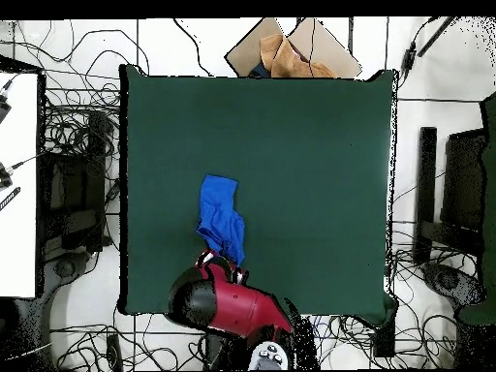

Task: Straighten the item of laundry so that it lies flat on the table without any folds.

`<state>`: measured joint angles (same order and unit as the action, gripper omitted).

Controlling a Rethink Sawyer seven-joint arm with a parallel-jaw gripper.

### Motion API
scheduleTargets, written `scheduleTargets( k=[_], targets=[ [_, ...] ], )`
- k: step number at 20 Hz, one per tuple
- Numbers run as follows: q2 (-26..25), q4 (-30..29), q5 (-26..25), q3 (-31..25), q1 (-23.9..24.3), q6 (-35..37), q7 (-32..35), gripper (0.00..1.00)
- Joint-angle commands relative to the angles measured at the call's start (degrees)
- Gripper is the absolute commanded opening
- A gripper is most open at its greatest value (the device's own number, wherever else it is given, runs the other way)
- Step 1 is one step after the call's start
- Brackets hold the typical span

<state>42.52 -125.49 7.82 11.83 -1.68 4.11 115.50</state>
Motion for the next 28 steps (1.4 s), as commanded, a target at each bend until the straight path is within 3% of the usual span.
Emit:
scheduleTargets(
  k=[1, 5, 8, 15, 18, 23, 28],
  targets=[
    [-4.09, 6.05, -4.58, 1.33, 1.60, -3.24, 2.74, 0.00],
    [-5.49, 8.97, -6.10, 7.45, -2.38, -5.03, 3.30, 0.00],
    [-4.90, 8.96, -6.90, 8.61, -2.66, -4.33, 4.06, 0.00],
    [-5.13, 8.76, -10.01, 6.96, 0.37, -6.96, 4.24, 0.00],
    [-3.29, 8.73, -12.61, 3.10, 4.17, -7.60, 3.29, 0.00],
    [-0.80, 11.14, -13.91, 6.80, 1.26, -8.81, 3.45, 0.00],
    [-4.41, 12.43, -12.79, 11.35, -2.36, -16.98, 5.68, 0.00]
  ],
)
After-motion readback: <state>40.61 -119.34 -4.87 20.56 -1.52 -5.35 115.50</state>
